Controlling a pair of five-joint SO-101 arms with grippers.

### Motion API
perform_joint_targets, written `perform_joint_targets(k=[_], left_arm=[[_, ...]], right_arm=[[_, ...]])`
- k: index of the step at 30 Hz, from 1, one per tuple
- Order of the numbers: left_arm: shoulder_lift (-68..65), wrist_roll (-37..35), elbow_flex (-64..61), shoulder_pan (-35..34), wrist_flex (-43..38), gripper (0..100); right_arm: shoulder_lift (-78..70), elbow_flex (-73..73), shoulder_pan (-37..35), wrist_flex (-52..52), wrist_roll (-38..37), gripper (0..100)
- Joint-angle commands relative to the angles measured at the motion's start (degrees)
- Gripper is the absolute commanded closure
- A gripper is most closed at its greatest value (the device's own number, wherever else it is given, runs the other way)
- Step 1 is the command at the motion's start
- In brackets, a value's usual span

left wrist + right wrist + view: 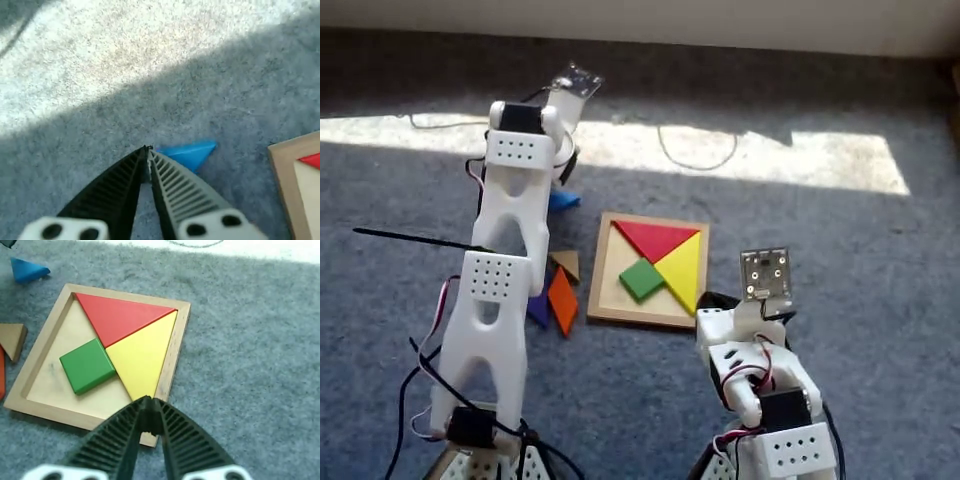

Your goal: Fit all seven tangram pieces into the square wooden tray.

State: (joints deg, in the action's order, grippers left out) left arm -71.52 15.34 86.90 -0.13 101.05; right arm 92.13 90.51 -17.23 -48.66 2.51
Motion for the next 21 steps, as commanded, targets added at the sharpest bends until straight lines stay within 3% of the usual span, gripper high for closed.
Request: perform_joint_targets(k=[1, 4, 6, 14, 21], left_arm=[[16.6, 1.4, -12.4, -0.9, 0.6, 99], [25.9, 9.7, -24.0, -0.5, 0.3, 99], [30.8, 11.5, -28.9, -0.5, 0.0, 99], [27.3, 4.2, -35.0, -1.0, -17.4, 99], [17.1, 1.1, -34.9, -0.9, -22.6, 99]], right_arm=[[0.7, -0.4, 0.4, 1.4, 0.2, 98.5], [0.7, -0.4, 0.4, 1.4, 0.2, 98.5], [0.7, -0.4, 0.4, 1.4, 0.2, 98.5], [1.1, -0.4, 0.4, 1.4, 0.2, 98.5], [1.1, -0.3, 0.4, 1.4, 0.2, 98.5]])
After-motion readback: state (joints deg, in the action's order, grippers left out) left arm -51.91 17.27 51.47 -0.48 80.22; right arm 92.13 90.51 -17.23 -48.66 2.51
